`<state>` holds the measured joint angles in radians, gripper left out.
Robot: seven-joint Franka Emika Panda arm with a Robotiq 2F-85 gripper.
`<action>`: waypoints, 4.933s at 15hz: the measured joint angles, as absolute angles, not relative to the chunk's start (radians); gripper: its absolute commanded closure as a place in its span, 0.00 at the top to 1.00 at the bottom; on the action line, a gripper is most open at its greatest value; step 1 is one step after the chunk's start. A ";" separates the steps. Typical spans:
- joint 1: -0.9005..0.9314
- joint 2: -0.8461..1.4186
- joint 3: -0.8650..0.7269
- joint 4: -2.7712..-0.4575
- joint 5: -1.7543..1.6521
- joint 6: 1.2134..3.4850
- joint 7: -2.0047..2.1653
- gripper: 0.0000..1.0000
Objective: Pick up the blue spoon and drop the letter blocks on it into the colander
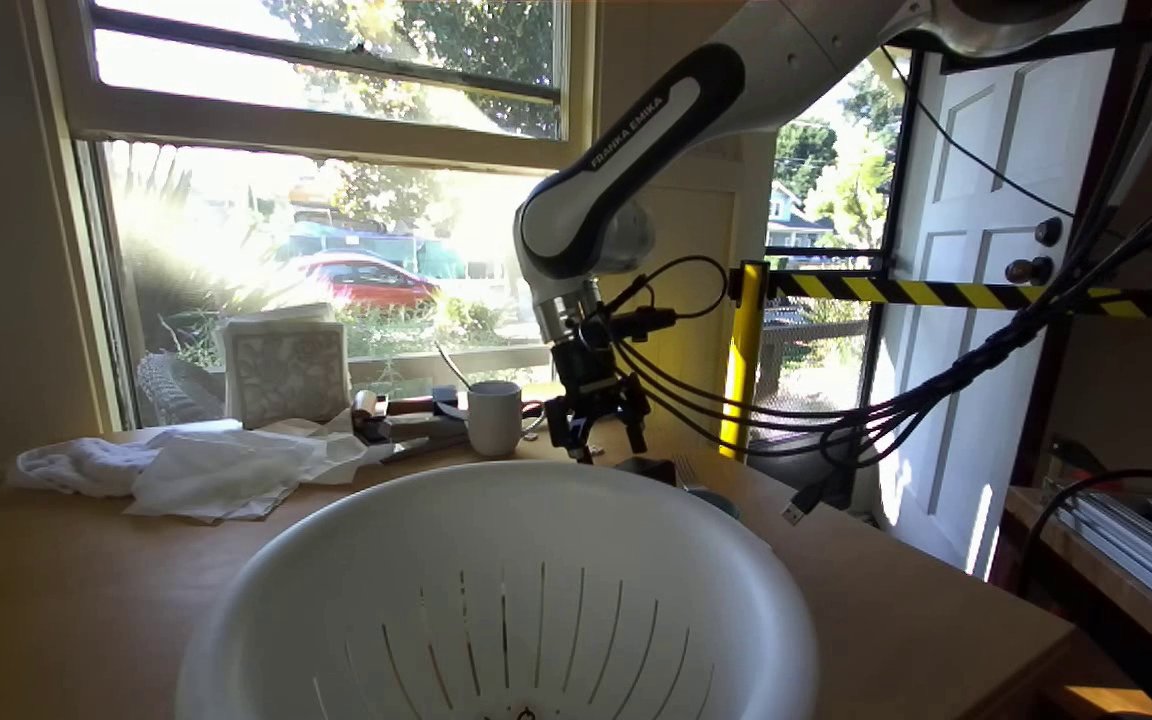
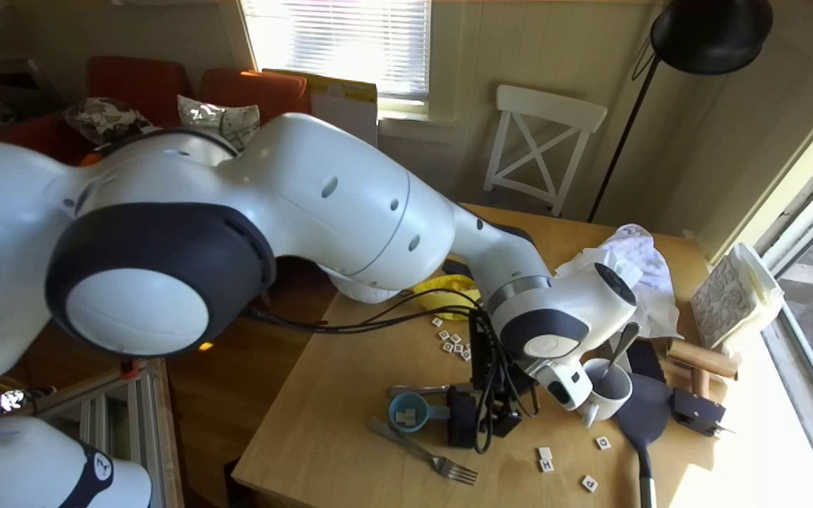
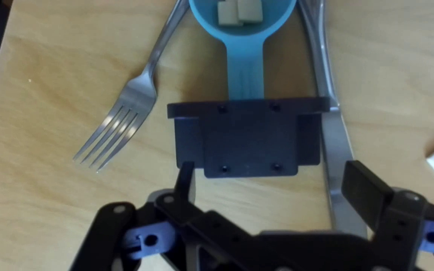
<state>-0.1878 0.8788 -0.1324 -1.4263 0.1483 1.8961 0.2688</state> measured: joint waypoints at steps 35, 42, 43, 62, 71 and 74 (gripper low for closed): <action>-0.298 1.205 -0.090 -0.917 0.225 1.466 0.292 0.44; -0.298 1.206 -0.090 -0.897 0.224 1.406 0.287 0.53; -0.299 1.206 -0.090 -0.897 0.224 1.401 0.284 0.32; -0.339 1.152 -0.078 -0.817 0.266 1.381 0.254 0.27; -0.339 1.140 -0.077 -0.817 0.266 1.400 0.254 0.27; -0.335 1.153 -0.077 -0.818 0.263 1.389 0.254 0.27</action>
